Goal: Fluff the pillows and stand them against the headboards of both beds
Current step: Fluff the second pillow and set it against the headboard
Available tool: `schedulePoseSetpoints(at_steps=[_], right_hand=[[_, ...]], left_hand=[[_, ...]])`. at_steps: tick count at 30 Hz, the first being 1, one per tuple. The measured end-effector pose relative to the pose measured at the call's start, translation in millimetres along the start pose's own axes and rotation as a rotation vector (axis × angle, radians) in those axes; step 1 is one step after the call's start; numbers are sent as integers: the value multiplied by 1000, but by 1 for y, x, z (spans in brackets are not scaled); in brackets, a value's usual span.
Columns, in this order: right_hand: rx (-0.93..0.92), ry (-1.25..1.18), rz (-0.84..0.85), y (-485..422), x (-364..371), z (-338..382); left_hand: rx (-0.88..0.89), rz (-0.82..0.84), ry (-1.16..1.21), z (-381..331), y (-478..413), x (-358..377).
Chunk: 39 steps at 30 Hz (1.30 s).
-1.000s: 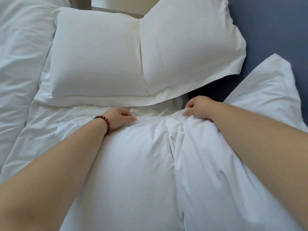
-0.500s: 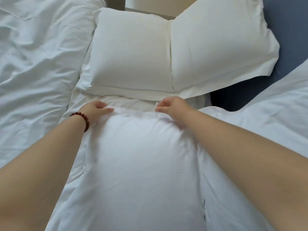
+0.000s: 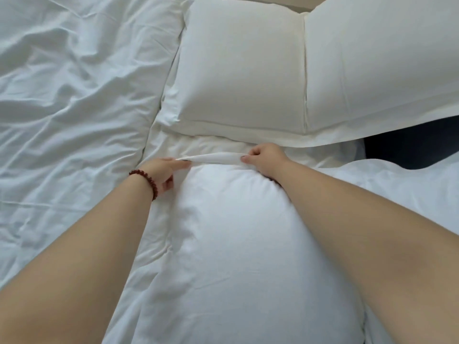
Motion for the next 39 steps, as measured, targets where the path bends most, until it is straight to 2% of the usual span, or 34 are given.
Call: schedulePoseSetpoints(at_steps=[3, 6, 8, 11, 14, 16, 17, 20, 21, 25, 26, 28, 30, 31, 36, 37, 39], right_hand=[[-38, -40, -78, 6, 4, -1], [-49, -62, -88, 21, 3, 9], [-127, -59, -104, 37, 6, 23], [-287, 83, -70, 75, 30, 46], [-384, 401, -63, 120, 61, 52], [-357, 543, -109, 143, 71, 47], [-323, 557, -133, 153, 74, 44], [-295, 573, -182, 182, 89, 39], [-307, 591, -192, 191, 94, 37], [-317, 642, -249, 223, 105, 23], [-306, 648, -278, 229, 105, 20], [-278, 647, -341, 243, 107, 16], [-253, 639, -388, 262, 116, 10], [-244, 639, -399, 272, 122, 5], [-168, 676, -418, 325, 151, -26], [-150, 678, -418, 334, 156, -32], [-151, 669, -416, 351, 164, -43]], left_hand=[[132, -91, 145, -6, 2, -8], [114, -50, 318, -4, 6, -7], [30, 25, 227, 9, 15, -10], [-45, 95, 24, 39, 31, -17], [73, -107, 78, 57, 40, -21], [87, -185, 148, 62, 49, -16], [59, -161, 181, 66, 54, -12], [-11, 83, 146, 96, 79, -6], [5, 101, 118, 109, 86, -8], [110, -125, 183, 128, 107, -21], [110, -122, 207, 127, 111, -19], [57, -1, 161, 129, 124, -15], [11, 143, 18, 148, 139, -14], [23, 147, -36, 161, 146, -16], [155, -198, 37, 191, 177, -10], [131, -180, 49, 196, 182, -7], [51, -31, 35, 212, 194, -6]])
Point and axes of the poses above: each hand's wrist, its own y-axis away from the middle knuckle, its own x-axis out of the palm, z = x × y, the point moved 1 cm from there along -y, towards the middle knuckle, and after that the axes turned 7 degrees about -y, right-handed, at the moved point
